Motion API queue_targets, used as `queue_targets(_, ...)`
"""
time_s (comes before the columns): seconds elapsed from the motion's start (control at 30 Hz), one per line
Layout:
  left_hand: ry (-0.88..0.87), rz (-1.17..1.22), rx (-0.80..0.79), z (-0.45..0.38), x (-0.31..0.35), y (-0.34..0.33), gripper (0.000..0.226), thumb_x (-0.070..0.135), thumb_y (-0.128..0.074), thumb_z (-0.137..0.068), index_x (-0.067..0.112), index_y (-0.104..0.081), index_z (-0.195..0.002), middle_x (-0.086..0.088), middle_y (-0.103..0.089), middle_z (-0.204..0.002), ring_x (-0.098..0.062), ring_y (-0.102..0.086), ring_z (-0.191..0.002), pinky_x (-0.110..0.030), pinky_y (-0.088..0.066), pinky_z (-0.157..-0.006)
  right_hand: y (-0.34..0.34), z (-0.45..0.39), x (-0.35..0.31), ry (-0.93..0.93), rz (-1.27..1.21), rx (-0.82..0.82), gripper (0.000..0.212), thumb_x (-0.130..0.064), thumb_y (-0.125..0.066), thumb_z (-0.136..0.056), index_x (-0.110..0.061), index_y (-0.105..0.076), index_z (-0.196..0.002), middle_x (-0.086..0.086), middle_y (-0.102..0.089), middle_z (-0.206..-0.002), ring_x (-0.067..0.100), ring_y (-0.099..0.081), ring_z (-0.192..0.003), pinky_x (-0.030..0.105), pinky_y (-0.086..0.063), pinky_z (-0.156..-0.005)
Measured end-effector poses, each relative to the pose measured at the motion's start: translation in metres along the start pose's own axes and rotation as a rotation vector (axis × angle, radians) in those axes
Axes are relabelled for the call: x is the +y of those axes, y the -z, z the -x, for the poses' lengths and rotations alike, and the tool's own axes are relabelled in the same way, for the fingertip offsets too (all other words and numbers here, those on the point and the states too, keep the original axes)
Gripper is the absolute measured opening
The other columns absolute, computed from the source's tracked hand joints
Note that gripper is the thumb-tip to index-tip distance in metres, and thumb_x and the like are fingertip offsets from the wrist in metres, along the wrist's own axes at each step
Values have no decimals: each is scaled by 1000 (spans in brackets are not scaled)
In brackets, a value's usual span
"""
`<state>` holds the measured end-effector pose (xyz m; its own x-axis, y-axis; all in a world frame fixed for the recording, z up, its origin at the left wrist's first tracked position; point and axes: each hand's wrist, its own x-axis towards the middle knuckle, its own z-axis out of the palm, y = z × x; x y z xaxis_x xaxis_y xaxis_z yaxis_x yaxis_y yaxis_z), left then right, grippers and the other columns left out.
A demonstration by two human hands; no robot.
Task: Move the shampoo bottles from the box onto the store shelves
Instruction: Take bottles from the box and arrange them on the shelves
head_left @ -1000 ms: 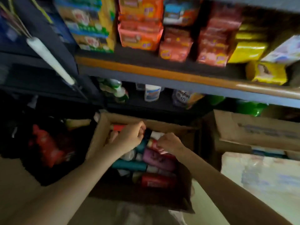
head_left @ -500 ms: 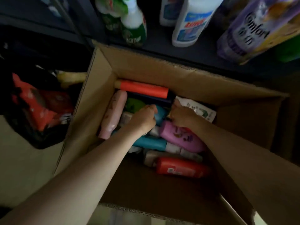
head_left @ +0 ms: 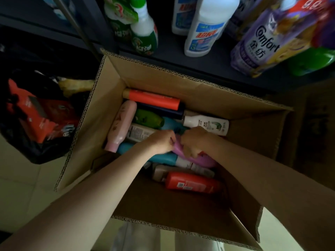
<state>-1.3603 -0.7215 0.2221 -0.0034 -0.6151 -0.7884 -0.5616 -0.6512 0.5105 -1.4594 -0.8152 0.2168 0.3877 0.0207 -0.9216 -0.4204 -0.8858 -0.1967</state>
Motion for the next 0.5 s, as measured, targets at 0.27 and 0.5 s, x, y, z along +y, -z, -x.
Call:
queue_targets(0.27, -14, -379, -480, -1, 9, -71, 57, 31, -69, -81, 11, -48, -129, -7, -56, -127, -25, -57, -108, -29, -45, -86, 31, 29, 14, 125, -322, 5, 29, -31, -79, -69, -16, -62, -86, 5, -56, -64, 13, -46, -48, 21, -35, -43)
queue_targets(0.5, 90, -547, -470, -2, 26, -91, 77, 48, -74, -69, 17, -43, -133, -7, -55, -123, -30, -56, -107, -46, -49, -91, 13, 38, 23, 77, -475, 85, 25, -28, -75, -72, -20, -60, -90, 5, -56, -72, 13, -47, -52, 20, -36, -43)
